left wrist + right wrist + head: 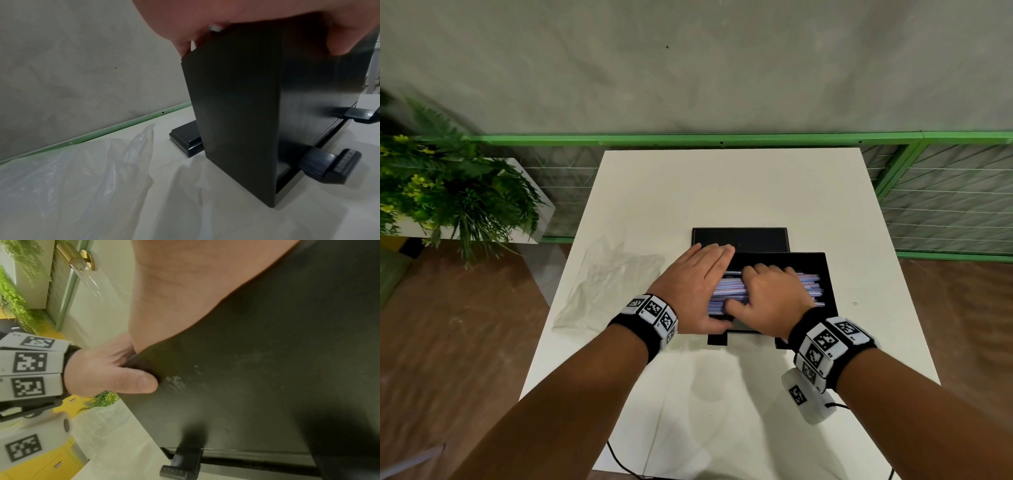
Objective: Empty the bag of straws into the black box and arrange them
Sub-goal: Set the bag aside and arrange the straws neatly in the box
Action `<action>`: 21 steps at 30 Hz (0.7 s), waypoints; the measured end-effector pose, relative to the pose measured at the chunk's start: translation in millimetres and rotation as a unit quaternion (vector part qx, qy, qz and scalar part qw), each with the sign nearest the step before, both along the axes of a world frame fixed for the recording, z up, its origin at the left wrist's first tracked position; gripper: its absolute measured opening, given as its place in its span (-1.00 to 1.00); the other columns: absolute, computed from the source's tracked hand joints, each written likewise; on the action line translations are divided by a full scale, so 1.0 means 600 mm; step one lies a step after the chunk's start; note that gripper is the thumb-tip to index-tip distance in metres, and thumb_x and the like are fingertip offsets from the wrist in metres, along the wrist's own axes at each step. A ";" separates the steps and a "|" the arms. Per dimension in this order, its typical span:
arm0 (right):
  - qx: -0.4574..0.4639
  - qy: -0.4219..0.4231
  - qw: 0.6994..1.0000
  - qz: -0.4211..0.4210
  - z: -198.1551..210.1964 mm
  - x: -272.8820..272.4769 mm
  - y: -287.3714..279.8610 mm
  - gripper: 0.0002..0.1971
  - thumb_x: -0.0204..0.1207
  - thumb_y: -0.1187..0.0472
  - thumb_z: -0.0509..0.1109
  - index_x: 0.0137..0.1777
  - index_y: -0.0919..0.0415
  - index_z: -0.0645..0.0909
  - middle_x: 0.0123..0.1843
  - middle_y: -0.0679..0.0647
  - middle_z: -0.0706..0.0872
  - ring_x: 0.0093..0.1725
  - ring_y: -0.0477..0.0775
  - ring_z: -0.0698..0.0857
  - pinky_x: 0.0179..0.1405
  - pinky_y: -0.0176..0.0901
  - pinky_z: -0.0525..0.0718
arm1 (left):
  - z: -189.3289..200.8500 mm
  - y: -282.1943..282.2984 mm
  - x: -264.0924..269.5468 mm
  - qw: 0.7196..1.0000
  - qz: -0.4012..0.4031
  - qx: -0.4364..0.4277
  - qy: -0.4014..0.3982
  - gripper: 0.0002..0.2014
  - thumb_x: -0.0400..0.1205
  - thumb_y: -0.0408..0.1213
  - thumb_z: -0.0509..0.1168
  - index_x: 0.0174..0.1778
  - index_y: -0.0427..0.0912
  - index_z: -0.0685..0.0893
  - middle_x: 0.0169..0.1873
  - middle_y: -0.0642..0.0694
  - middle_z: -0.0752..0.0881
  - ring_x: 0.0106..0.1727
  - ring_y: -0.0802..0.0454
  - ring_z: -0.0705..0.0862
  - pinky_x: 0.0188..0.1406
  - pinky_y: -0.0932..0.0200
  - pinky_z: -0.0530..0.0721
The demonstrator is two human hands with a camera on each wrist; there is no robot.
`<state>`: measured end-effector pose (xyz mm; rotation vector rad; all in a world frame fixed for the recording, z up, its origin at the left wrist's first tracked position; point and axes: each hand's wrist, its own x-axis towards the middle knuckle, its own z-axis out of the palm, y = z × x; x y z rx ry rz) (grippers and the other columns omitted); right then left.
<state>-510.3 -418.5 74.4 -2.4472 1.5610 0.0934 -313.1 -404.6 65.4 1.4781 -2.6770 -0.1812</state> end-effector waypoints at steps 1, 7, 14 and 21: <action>-0.002 0.000 1.000 0.000 -0.001 0.000 0.001 -0.48 0.38 -0.41 0.11 -0.06 0.06 0.45 -0.11 0.04 0.67 -0.08 0.15 0.63 0.05 0.11 0.53 | -0.001 0.000 0.000 1.000 0.000 0.000 0.001 0.20 0.39 0.42 0.34 0.78 -0.29 0.10 0.69 -0.23 0.34 0.72 -0.16 0.31 0.77 -0.12 0.16; 0.039 0.014 0.999 -0.002 -0.002 0.003 -0.012 -0.43 0.38 -0.41 0.12 0.04 0.06 0.56 -0.01 0.05 0.71 0.01 0.14 0.65 0.13 0.14 0.51 | -0.001 -0.001 0.000 1.000 -0.001 0.003 0.000 0.21 0.39 0.42 0.34 0.78 -0.29 0.07 0.69 -0.22 0.34 0.72 -0.15 0.30 0.76 -0.13 0.18; 0.116 0.031 0.992 -0.030 0.008 0.014 -0.025 -0.33 0.36 -0.45 0.14 0.18 0.01 0.70 0.20 0.12 0.70 0.27 0.23 0.63 0.37 0.27 0.45 | 0.001 0.000 0.001 1.000 -0.002 0.012 -0.006 0.21 0.39 0.42 0.33 0.78 -0.29 0.06 0.71 -0.22 0.31 0.73 -0.16 0.27 0.78 -0.13 0.14; 0.090 0.052 0.994 -0.036 0.001 0.018 -0.017 -0.28 0.34 -0.48 0.11 0.25 0.00 0.67 0.22 0.16 0.68 0.27 0.24 0.62 0.32 0.26 0.48 | 0.001 -0.001 0.000 1.000 -0.005 0.017 -0.007 0.21 0.40 0.43 0.32 0.79 -0.29 0.05 0.72 -0.21 0.28 0.75 -0.16 0.24 0.77 -0.15 0.16</action>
